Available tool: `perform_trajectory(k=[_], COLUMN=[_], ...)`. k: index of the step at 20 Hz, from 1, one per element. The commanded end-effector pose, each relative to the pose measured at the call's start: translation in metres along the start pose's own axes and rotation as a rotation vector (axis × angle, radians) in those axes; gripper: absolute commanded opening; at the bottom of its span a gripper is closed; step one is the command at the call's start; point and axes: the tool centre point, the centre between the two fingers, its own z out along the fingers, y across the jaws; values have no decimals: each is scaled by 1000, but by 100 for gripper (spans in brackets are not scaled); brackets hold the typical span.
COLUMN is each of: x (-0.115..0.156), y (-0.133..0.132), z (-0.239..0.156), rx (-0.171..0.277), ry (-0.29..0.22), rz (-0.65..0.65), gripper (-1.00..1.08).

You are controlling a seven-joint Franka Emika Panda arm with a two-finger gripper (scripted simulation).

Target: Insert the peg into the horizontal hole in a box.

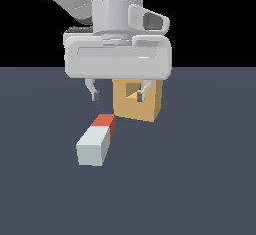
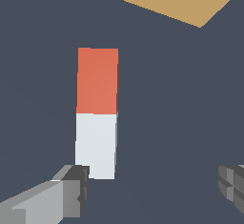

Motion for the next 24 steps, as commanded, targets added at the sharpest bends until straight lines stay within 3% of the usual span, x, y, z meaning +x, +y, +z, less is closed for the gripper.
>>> perform_trajectory(k=[1, 12, 24], x=[-4, -17, -19], y=[-10, -49, -55], z=[10, 54, 64], rx=[-2, -11, -12], ry=[2, 11, 13], rz=[6, 30, 33], gripper=[100, 100, 100])
